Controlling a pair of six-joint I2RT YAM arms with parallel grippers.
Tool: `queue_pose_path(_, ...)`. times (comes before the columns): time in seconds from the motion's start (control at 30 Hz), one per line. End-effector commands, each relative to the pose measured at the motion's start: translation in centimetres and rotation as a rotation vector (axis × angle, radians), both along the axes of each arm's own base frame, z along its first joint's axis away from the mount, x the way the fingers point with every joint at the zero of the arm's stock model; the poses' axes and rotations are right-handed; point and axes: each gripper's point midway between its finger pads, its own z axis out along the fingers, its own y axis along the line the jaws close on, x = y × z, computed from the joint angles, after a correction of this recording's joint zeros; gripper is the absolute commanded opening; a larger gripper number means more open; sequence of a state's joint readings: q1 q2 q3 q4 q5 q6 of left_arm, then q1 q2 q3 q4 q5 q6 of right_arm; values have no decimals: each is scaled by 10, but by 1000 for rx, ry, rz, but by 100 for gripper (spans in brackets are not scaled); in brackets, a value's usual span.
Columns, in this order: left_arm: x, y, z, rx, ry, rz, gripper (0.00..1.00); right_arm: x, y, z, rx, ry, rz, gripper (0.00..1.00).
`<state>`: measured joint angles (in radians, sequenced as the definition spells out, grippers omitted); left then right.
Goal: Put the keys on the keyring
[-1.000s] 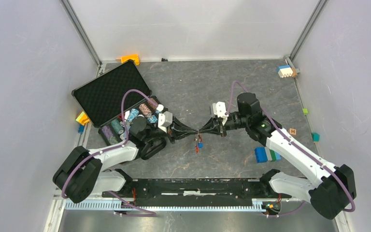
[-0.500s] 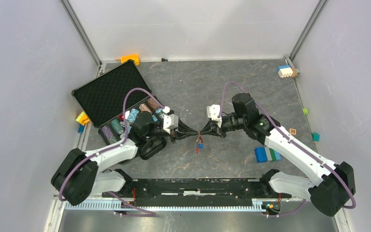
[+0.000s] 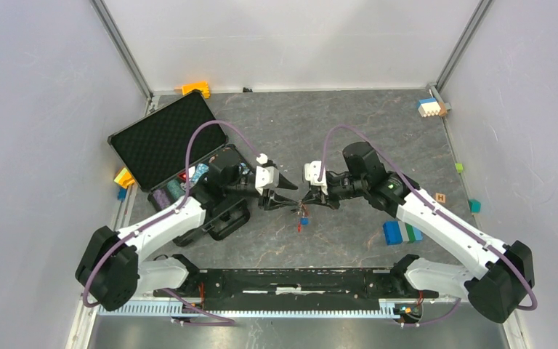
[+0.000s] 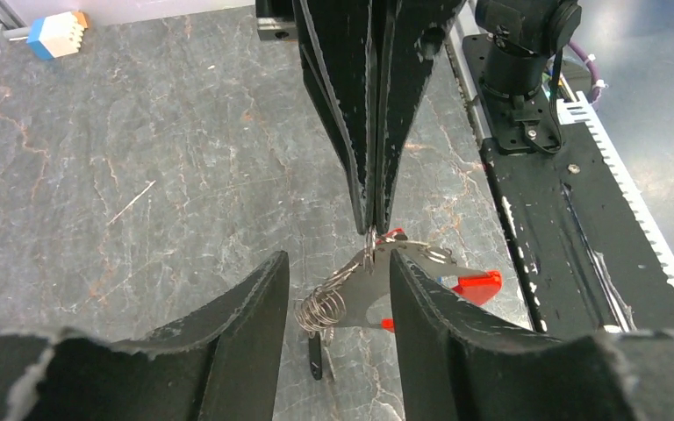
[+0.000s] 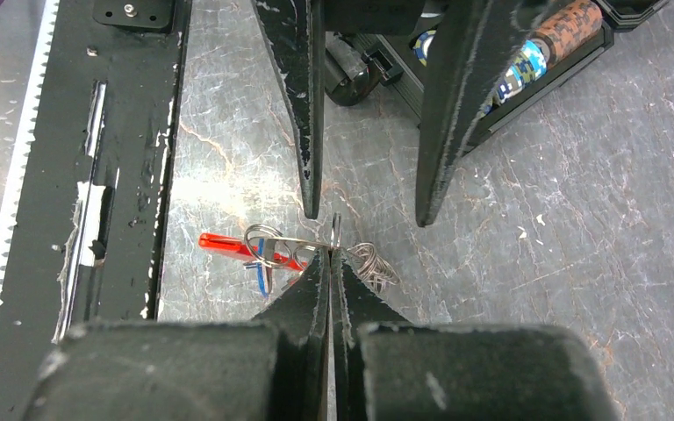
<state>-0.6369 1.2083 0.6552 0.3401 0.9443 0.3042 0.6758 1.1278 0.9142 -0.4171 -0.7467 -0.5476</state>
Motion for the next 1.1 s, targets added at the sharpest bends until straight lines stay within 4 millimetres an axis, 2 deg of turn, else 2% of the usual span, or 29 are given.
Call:
queue_pose_path(0.0, -1, 4, 12, 58, -88, -26, 53, 10, 8, 23, 5, -77, -13, 0)
queue_pose_path(0.17, -7, 1, 8, 84, -81, -51, 47, 10, 12, 25, 1, -74, -9, 0)
queue_pose_path(0.33, -11, -3, 8, 79, -76, -68, 34, 11, 14, 26, 3, -71, -11, 0)
queue_pose_path(0.7, -8, -4, 17, 56, -83, -51, 33, 8, 12, 19, -9, -60, -8, 0)
queue_pose_path(1.07, -5, -8, 21, 34, -67, -42, 28, 6, 14, 17, -4, -46, 9, 0)
